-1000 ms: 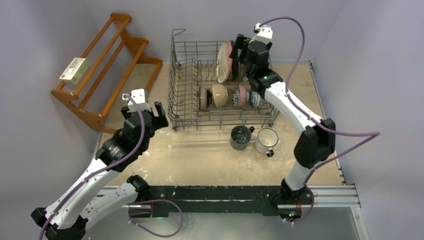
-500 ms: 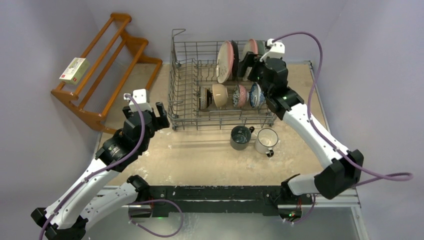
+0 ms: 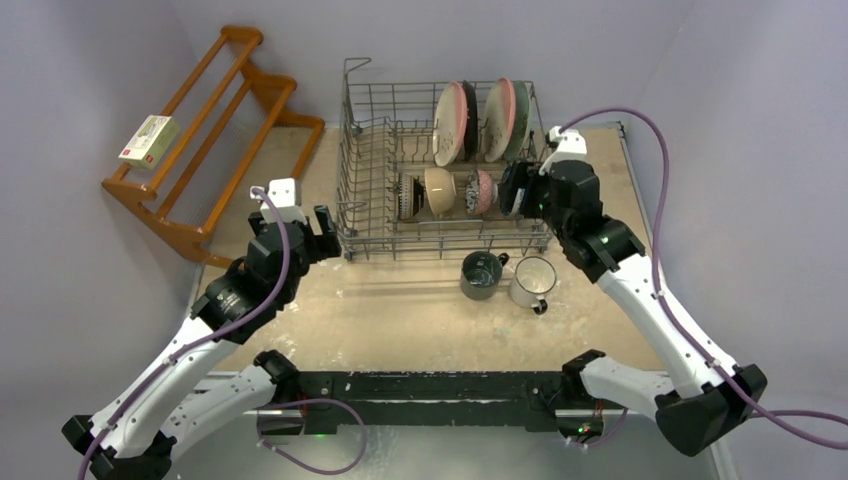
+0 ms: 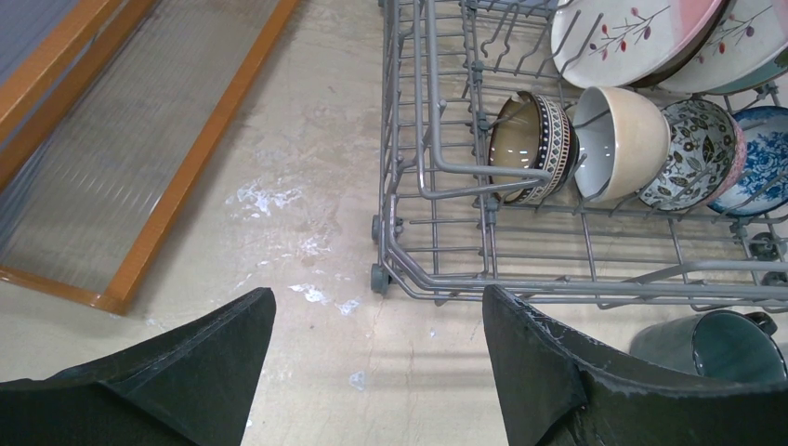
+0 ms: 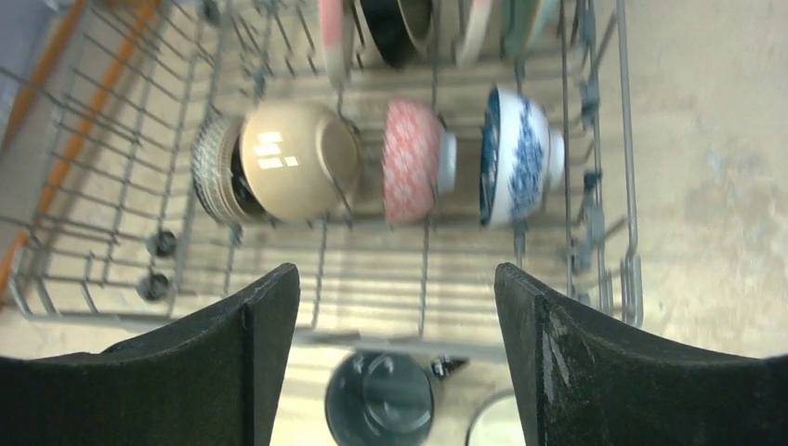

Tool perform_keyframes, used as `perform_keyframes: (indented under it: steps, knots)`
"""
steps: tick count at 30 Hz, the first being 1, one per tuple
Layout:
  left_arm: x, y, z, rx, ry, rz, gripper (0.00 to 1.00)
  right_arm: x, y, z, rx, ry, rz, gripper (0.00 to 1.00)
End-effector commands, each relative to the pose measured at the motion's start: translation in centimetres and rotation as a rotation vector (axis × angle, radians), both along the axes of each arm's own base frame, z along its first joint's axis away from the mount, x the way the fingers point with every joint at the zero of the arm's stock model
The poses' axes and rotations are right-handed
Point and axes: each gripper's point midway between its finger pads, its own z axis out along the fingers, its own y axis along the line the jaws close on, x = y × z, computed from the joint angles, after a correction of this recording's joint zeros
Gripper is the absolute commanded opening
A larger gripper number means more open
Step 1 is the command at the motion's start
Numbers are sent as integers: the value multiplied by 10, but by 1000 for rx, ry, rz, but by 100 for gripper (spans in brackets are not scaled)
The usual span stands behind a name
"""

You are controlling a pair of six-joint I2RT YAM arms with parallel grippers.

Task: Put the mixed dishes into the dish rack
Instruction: Move the cup to the center of the board.

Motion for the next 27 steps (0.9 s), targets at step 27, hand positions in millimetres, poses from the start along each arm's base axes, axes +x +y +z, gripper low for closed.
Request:
perform_keyframes:
  steps: [27]
  knots:
    - [5, -9, 0, 2, -8, -41, 80, -92, -10, -168, -66, 594, -18, 66]
